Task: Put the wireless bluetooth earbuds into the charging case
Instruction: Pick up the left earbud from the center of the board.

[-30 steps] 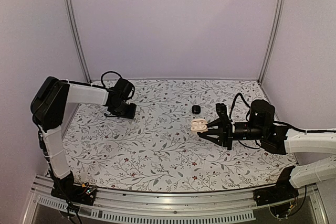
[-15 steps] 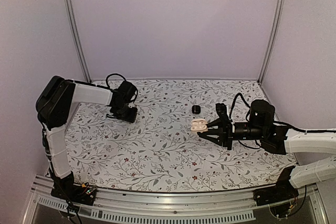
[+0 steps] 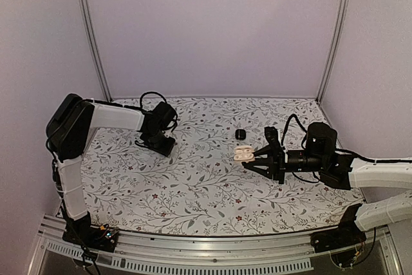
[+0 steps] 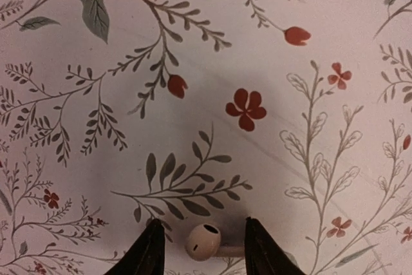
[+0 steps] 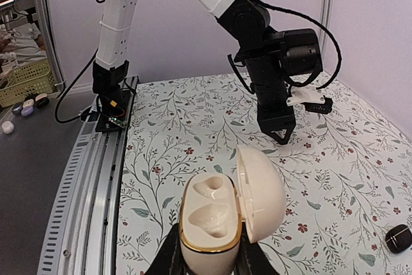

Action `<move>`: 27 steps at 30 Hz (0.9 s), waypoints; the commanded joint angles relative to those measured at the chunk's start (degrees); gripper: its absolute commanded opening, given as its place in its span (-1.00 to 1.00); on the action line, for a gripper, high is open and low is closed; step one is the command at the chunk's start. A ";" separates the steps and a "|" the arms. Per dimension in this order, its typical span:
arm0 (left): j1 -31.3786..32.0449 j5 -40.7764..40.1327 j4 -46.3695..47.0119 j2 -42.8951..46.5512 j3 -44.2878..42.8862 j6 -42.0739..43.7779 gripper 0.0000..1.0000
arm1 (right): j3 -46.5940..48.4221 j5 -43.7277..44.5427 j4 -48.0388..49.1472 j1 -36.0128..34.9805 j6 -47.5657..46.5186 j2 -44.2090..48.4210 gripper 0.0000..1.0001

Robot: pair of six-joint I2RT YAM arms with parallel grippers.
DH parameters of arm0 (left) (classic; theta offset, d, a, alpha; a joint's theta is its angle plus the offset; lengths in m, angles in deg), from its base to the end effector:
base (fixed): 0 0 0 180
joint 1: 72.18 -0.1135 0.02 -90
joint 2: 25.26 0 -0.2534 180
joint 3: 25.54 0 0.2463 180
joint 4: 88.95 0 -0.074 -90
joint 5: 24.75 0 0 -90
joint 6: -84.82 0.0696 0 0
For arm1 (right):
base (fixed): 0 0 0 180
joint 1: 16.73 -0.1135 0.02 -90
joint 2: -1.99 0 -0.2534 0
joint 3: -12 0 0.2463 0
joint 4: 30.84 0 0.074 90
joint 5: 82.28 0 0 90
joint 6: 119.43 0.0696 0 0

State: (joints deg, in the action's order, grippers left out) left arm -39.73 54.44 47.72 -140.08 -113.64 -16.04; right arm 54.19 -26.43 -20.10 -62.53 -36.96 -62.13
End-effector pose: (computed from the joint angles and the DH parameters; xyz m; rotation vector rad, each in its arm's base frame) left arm 0.3403 -0.2009 0.0989 0.4699 2.7089 0.0633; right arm 0.1581 0.2186 0.2240 -1.2050 1.3947 0.9999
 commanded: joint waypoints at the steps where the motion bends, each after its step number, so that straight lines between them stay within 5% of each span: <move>1: 0.78 -0.86 -5.55 1.38 1.27 1.00 -0.16 | -0.48 0.75 0.48 -0.36 -0.38 0.39 -1.00; 17: -0.49 1.93 -5.36 4.44 0.67 0.94 -0.21 | 0.03 -0.12 -0.26 -0.34 -0.23 0.62 -1.00; 27: -1.34 4.83 -18.63 -1.37 -10.97 4.77 -0.19 | 0.46 -0.30 -0.76 -0.34 -0.20 0.31 -1.00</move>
State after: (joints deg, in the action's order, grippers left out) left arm -40.21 57.37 35.83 -139.16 -121.57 -13.32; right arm 54.19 -26.06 -20.73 -62.53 -36.96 -62.13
